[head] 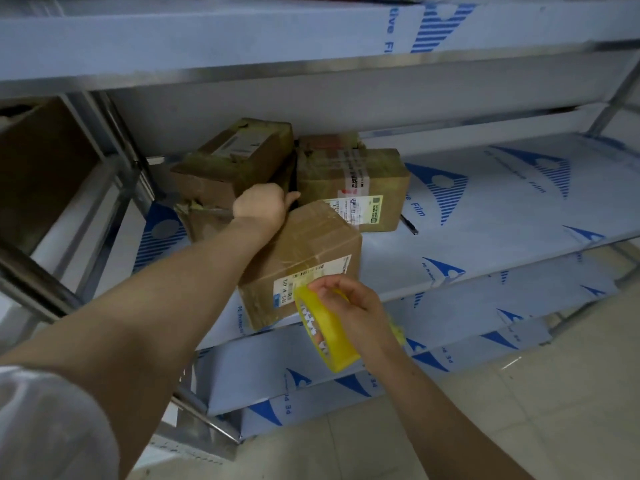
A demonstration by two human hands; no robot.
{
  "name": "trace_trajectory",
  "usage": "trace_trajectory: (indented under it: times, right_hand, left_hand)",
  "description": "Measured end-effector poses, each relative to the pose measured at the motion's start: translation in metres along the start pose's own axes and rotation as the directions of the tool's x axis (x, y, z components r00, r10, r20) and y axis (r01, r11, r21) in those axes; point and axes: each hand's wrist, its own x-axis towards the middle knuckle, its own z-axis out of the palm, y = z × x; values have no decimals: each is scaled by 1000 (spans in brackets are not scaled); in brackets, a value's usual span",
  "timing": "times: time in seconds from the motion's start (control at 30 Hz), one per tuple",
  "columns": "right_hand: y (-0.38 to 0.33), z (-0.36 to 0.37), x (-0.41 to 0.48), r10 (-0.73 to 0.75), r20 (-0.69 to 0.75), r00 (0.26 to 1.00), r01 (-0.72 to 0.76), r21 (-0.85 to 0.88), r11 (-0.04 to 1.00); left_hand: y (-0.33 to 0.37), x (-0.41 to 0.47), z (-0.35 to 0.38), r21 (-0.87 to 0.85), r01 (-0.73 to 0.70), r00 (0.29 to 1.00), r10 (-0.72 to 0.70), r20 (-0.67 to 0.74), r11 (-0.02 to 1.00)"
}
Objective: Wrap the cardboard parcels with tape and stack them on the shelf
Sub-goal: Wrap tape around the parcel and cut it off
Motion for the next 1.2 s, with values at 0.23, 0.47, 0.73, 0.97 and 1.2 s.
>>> trace_trajectory:
  times: [0.23,0.47,0.73,0.97,1.2]
  right_hand:
    - [1,1,4,16,13,1000,-15,-9,1000]
    - [-4,0,6,35,37,999,-35,-1,999]
    - [-10,-8,8,86,113,990,-84,-19,996]
    - [-51,-24,4,94,308,947,-91,-23,996]
    - [-93,-14,30,70,400,914,-71,-12,997]
  left_hand:
    - [24,-34,-2,47,-120,984,112,138,992]
    - [22,-49,8,54,-181,957,163,241,982]
    - [-25,-45,-56,42,-197,678,105,727,980]
    - [-54,-60,-49,-396,83,717,221,661,915]
    - [-70,-67,-42,-659,391,623,342,704,643]
